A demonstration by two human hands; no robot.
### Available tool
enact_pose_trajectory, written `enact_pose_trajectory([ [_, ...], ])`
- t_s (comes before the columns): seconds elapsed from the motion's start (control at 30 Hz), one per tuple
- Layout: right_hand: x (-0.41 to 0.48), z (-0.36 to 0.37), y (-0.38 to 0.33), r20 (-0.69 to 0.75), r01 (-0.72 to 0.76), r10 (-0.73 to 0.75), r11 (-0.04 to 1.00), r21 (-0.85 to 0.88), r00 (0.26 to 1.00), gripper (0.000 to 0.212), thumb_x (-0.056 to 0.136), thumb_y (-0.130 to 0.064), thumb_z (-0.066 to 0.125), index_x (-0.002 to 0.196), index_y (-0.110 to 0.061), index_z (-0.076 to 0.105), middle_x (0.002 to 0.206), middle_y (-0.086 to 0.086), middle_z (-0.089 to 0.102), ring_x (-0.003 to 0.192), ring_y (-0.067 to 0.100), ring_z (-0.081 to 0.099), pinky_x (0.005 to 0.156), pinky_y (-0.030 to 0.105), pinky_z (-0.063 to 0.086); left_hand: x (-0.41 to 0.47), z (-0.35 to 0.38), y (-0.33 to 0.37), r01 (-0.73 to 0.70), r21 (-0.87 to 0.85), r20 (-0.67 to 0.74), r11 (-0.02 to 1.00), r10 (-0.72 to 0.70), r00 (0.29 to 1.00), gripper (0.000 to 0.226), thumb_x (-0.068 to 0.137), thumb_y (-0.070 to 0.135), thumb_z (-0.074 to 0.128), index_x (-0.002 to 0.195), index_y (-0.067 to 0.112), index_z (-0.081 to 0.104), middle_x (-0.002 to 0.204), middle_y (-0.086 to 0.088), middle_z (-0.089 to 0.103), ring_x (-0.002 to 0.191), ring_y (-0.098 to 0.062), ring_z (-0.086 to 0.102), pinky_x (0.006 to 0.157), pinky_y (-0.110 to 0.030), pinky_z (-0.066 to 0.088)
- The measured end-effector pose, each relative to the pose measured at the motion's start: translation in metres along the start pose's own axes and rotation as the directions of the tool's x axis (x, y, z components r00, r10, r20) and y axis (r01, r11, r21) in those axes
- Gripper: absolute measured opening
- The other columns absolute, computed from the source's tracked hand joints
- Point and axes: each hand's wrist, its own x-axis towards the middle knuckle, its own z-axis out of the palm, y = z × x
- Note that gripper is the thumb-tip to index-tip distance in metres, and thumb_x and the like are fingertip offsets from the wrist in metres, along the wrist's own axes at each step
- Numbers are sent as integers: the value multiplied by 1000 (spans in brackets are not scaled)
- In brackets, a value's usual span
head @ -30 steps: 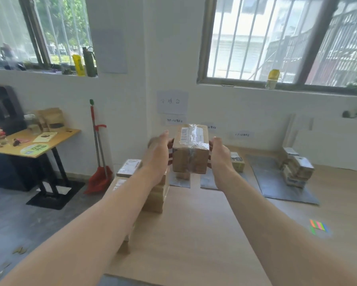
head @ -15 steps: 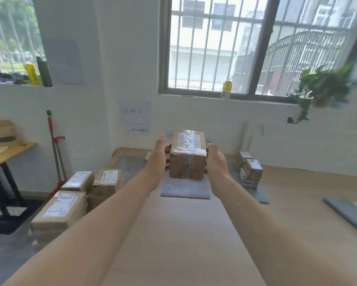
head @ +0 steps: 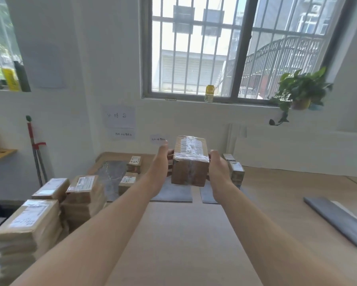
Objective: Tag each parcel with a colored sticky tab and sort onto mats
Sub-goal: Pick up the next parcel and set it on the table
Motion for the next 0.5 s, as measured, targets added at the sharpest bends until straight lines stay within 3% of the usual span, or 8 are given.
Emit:
enact_pose_trajectory([
  [0.17, 10, 1, 11, -30, -58, 59, 998, 15, 998, 41, 80, -51, 40, 84, -19, 64, 83, 6, 63, 80, 25, 56, 73, 38, 43, 11, 1, -7, 43, 6, -7, 999, -43, 999, 60, 105, 53, 22, 112, 15, 68, 98, 2, 68, 88, -15, 63, 88, -35, 48],
  [0.33, 24, 12, 30, -53, -73, 73, 997, 12, 996, 39, 91, -43, 39, 93, -15, 66, 87, 8, 68, 81, 24, 60, 72, 36, 45, 37, -8, -22, 76, 1, 3, 997, -76, 997, 61, 106, 52, 25, 115, 9, 68, 110, -10, 70, 92, -21, 63, 90, -39, 50],
  [0.5, 40, 29, 52, -100, -80, 79, 997, -3, 992, 33, 99, -37, 39, 86, -21, 64, 88, 7, 70, 81, 22, 61, 72, 36, 47, 67, -25, -48, 122, 5, 29, 992, -122, 992, 54, 106, 51, 25, 103, 17, 67, 100, -2, 71, 86, -16, 65, 82, -31, 51],
])
